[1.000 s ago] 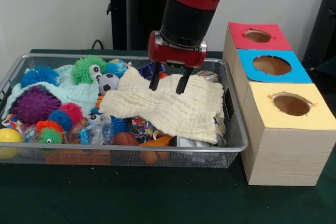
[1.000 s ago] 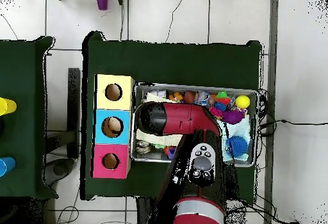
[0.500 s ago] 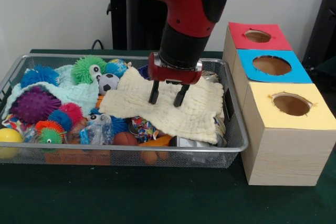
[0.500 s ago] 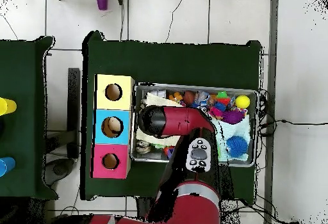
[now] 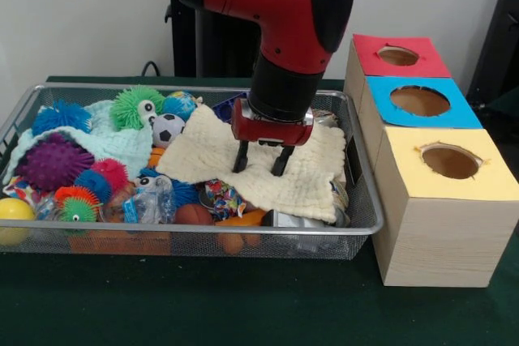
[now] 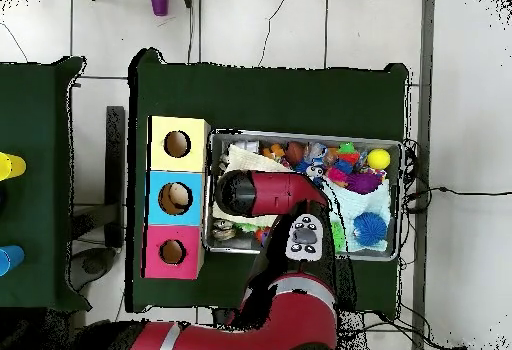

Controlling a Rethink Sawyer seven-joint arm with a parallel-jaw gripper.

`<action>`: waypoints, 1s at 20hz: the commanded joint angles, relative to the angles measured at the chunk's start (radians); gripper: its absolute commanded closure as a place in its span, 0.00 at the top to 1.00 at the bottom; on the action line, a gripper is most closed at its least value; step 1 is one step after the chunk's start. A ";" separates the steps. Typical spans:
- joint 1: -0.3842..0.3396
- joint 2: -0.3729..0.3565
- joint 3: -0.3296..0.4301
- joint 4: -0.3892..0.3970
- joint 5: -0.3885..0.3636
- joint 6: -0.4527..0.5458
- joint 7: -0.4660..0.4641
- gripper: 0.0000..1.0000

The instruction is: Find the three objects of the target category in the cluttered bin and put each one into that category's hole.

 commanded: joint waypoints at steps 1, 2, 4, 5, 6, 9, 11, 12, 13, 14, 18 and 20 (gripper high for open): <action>-0.001 0.109 0.044 0.029 -0.002 -0.117 0.196 1.00; 0.002 0.112 0.042 0.026 -0.002 -0.117 0.197 1.00; 0.007 0.121 0.039 0.020 0.000 -0.115 0.197 1.00; 0.009 0.122 0.036 0.020 0.000 -0.117 0.200 1.00; 0.011 0.123 0.033 0.020 0.001 -0.120 0.202 1.00; 0.014 0.117 0.031 0.030 0.006 -0.119 0.205 1.00; 0.016 0.116 0.029 0.037 0.008 -0.129 0.209 1.00; 0.016 0.117 0.030 0.038 0.009 -0.133 0.209 1.00; 0.016 0.117 0.030 0.040 0.009 -0.137 0.210 1.00; 0.016 0.118 0.030 0.041 0.009 -0.144 0.210 1.00; 0.016 0.120 0.031 0.040 0.014 -0.140 0.210 1.00; 0.019 0.119 0.029 0.040 0.013 -0.140 0.211 1.00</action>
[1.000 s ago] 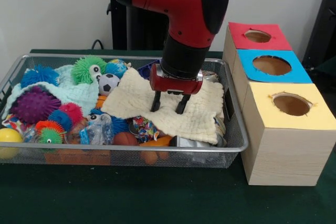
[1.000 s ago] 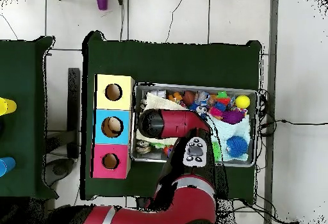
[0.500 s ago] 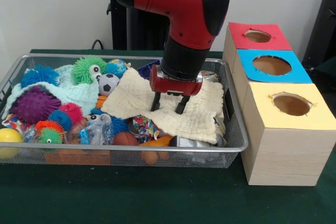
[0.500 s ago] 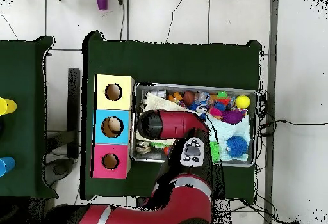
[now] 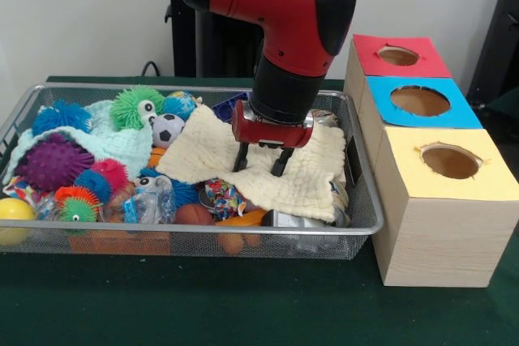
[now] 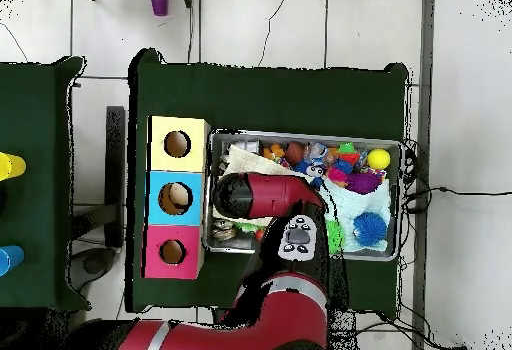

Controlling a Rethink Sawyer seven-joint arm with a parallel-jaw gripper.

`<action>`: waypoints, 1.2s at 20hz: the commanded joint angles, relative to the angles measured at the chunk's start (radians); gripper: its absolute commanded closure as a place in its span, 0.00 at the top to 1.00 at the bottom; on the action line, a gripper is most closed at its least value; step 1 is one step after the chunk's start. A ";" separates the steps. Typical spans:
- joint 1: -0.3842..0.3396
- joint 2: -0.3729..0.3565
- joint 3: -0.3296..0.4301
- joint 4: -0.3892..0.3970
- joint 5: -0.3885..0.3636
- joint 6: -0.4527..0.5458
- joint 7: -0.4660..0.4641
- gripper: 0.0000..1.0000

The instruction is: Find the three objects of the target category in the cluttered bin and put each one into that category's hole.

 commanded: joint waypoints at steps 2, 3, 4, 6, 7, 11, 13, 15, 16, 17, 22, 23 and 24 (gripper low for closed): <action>-0.002 0.106 0.053 0.036 0.012 -0.107 0.210 1.00; -0.004 0.105 0.056 0.037 0.013 -0.105 0.207 1.00; -0.010 0.104 0.063 0.039 0.012 -0.105 0.201 1.00; -0.010 0.103 0.064 0.041 0.007 -0.120 0.200 1.00; -0.007 0.104 0.061 0.041 0.008 -0.119 0.202 1.00; 0.001 0.105 0.054 0.037 0.010 -0.117 0.208 1.00; -0.001 0.106 0.058 0.034 0.011 -0.108 0.203 1.00; -0.007 0.102 0.066 0.039 0.014 -0.101 0.198 1.00; -0.010 0.096 0.069 0.045 0.014 -0.098 0.195 1.00; -0.012 0.087 0.072 0.051 0.016 -0.091 0.193 1.00; -0.067 -0.022 0.135 0.150 0.031 0.001 0.137 1.00; -0.071 -0.052 0.141 0.169 0.033 0.026 0.126 1.00; -0.071 -0.079 0.141 0.182 0.036 0.055 0.118 1.00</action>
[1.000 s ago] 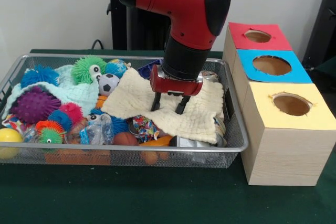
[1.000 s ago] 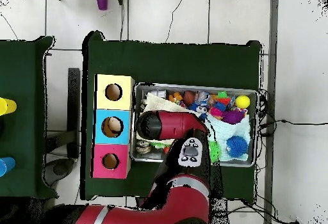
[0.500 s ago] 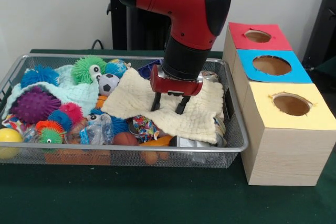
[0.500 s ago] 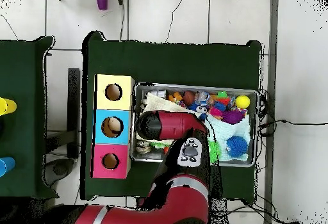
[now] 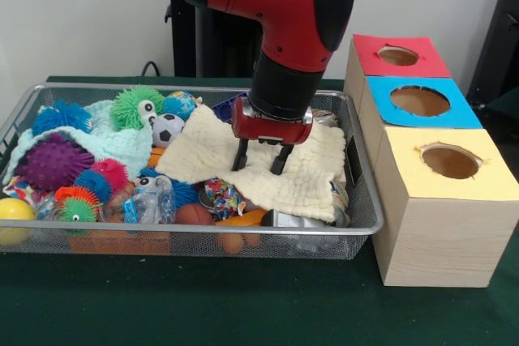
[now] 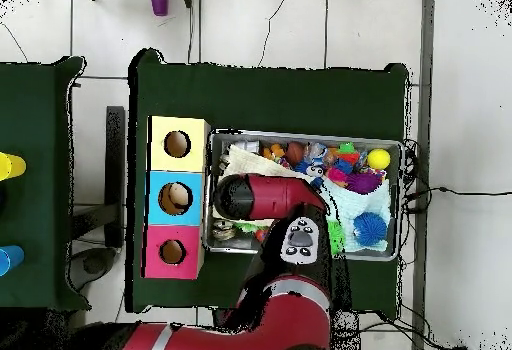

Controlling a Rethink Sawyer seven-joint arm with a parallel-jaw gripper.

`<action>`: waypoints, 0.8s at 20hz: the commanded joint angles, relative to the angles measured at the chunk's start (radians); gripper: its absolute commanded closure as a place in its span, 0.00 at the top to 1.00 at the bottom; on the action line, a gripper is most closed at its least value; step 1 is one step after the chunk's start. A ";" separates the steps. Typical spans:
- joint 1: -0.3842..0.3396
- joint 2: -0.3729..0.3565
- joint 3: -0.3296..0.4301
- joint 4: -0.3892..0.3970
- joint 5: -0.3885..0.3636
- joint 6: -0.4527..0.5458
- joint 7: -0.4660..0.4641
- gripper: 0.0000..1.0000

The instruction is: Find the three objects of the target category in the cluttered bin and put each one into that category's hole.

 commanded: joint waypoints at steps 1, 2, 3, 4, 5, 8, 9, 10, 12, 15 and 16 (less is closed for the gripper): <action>-0.058 -0.078 0.130 0.163 0.038 0.087 0.114 1.00; -0.057 -0.090 0.128 0.164 0.037 0.101 0.111 1.00; -0.056 -0.093 0.128 0.163 0.037 0.108 0.110 1.00; -0.056 -0.097 0.127 0.161 0.037 0.115 0.109 1.00; -0.056 -0.096 0.127 0.164 0.035 0.107 0.112 1.00; -0.056 -0.074 0.126 0.158 0.030 0.074 0.121 1.00; -0.056 -0.068 0.126 0.156 0.029 0.065 0.125 1.00; -0.054 -0.063 0.124 0.155 0.028 0.057 0.128 1.00; -0.051 -0.053 0.121 0.148 0.027 0.048 0.132 1.00; -0.052 -0.050 0.123 0.149 0.027 0.045 0.133 1.00; -0.051 -0.051 0.121 0.151 0.026 0.044 0.134 1.00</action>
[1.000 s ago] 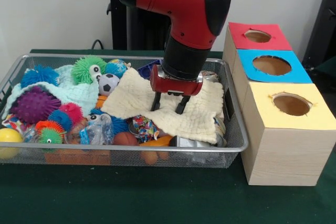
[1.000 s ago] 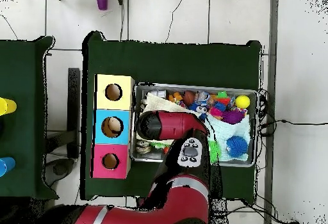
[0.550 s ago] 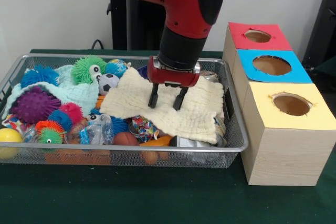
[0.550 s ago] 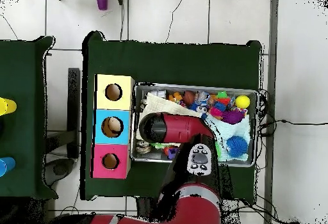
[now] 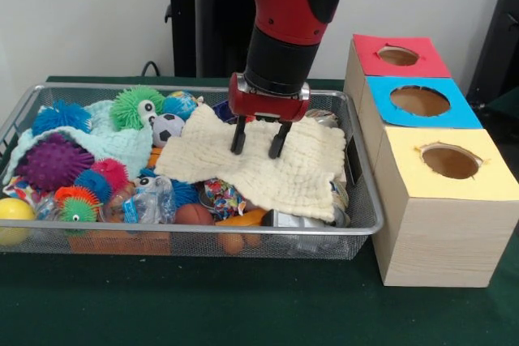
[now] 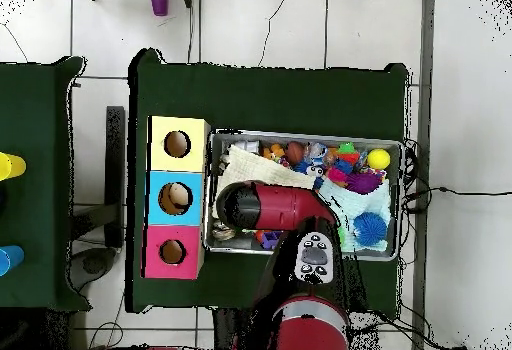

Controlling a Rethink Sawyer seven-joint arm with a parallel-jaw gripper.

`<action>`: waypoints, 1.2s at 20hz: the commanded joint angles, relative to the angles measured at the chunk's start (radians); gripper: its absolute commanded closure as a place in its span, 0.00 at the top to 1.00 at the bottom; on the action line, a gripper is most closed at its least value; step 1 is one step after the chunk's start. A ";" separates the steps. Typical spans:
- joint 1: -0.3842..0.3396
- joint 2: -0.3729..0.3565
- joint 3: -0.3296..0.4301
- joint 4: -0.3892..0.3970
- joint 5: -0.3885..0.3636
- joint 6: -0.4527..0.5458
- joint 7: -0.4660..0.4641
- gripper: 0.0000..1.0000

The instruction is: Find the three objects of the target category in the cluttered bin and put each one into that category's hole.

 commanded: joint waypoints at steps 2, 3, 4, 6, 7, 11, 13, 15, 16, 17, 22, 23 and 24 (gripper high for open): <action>-0.019 0.034 0.098 0.059 0.020 0.041 0.134 1.00; -0.019 0.037 0.097 0.058 0.019 0.035 0.134 1.00; -0.020 0.042 0.097 0.055 0.018 0.031 0.134 1.00; -0.022 0.058 0.098 0.041 0.016 0.022 0.133 1.00; -0.020 0.067 0.096 0.030 0.016 0.019 0.134 1.00; -0.002 0.123 0.077 -0.006 0.014 -0.031 0.162 1.00; -0.004 0.170 0.079 -0.034 0.016 -0.068 0.169 1.00; -0.006 0.220 0.080 -0.067 0.016 -0.110 0.175 1.00; -0.011 0.243 0.084 -0.082 0.017 -0.130 0.174 1.00; -0.014 0.263 0.086 -0.098 0.018 -0.145 0.173 1.00; -0.006 0.308 0.072 -0.130 0.020 -0.191 0.180 1.00; -0.012 0.315 0.078 -0.133 0.021 -0.196 0.175 1.00; -0.015 0.320 0.081 -0.136 0.022 -0.197 0.173 1.00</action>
